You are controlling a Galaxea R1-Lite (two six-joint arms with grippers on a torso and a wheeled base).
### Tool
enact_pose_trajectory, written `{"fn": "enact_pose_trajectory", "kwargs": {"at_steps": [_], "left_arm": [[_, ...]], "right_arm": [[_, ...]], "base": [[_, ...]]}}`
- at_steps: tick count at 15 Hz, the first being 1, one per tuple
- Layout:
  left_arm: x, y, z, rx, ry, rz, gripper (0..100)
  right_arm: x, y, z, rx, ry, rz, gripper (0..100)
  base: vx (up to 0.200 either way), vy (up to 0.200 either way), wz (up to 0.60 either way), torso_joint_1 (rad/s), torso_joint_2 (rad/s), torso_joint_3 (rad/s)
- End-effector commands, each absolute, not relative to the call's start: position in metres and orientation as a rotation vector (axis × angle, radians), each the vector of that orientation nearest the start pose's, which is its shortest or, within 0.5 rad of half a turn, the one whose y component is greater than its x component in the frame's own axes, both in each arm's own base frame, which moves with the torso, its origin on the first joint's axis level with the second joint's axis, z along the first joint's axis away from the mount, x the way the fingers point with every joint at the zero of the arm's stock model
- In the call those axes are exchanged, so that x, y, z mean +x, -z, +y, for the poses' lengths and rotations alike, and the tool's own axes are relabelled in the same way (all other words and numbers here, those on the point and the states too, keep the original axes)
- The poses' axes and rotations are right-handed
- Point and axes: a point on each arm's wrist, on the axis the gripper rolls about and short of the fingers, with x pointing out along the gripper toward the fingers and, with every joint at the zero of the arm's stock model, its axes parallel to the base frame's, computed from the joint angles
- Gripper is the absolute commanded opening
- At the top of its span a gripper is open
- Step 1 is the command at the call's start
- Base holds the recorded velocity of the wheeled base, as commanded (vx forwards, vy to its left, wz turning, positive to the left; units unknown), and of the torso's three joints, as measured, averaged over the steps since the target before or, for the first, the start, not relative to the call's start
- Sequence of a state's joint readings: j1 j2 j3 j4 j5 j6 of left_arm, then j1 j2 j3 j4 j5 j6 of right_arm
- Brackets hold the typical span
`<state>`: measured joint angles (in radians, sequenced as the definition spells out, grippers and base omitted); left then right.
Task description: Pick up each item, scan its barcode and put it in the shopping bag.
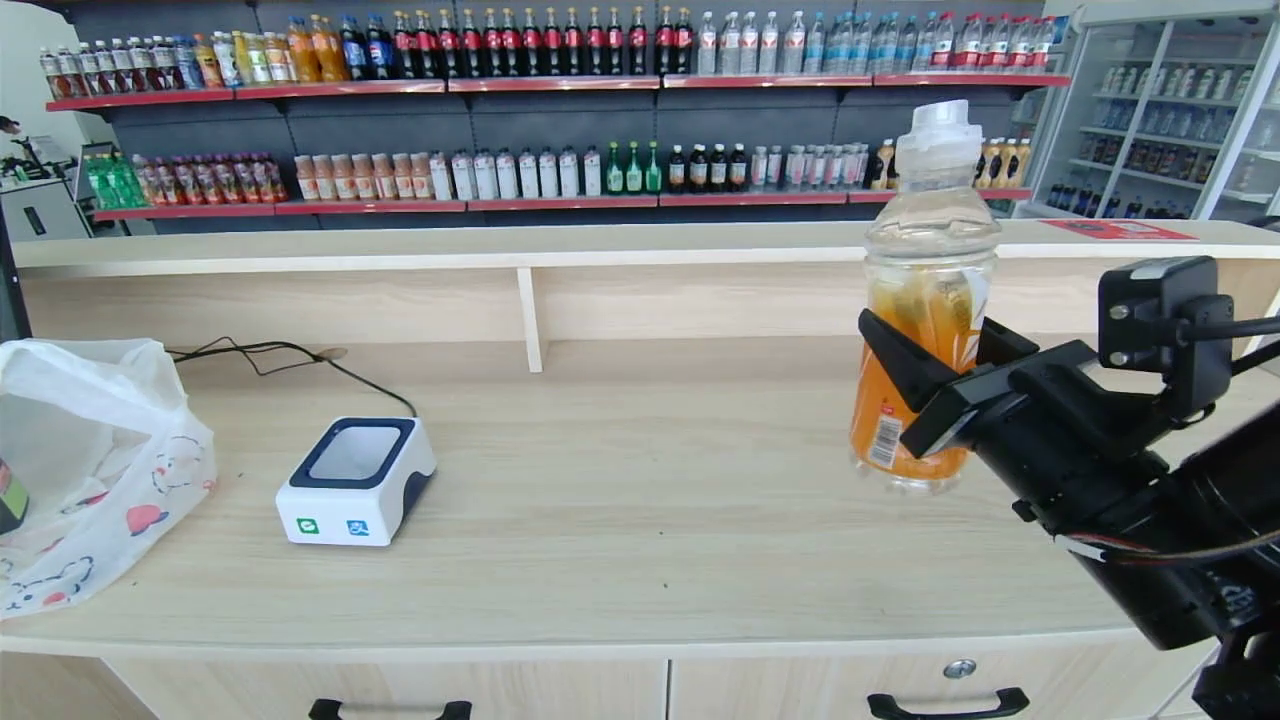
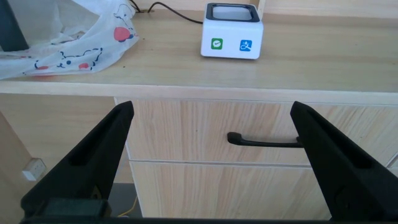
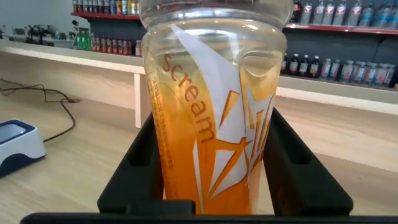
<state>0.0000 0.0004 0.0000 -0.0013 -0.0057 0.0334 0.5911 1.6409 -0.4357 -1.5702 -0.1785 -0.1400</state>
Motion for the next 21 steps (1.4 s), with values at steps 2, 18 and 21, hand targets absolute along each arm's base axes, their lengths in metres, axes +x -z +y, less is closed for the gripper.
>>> {"fn": "enact_pose_trajectory", "kwargs": {"at_steps": [2,18,21], "left_arm": [[-0.023,-0.076,0.000,0.034,0.006,-0.003,100],[-0.023,-0.075,0.000,0.035,0.008,0.000,100],[-0.023,-0.075,0.000,0.037,0.008,0.000,100]], "right_arm": [[0.210,-0.198,0.131,0.073,-0.375,-0.346,0],[0.244,-0.185,0.131,0.044,-0.295,-0.312,0],[0.245,-0.186,0.130,0.044,-0.287,-0.315,0]], "base": [[0.000,0.000,0.00,0.000,0.00,0.000],[-0.025,0.000,0.00,0.001,0.00,0.001],[-0.067,0.000,0.00,0.006,0.00,0.001]]}}
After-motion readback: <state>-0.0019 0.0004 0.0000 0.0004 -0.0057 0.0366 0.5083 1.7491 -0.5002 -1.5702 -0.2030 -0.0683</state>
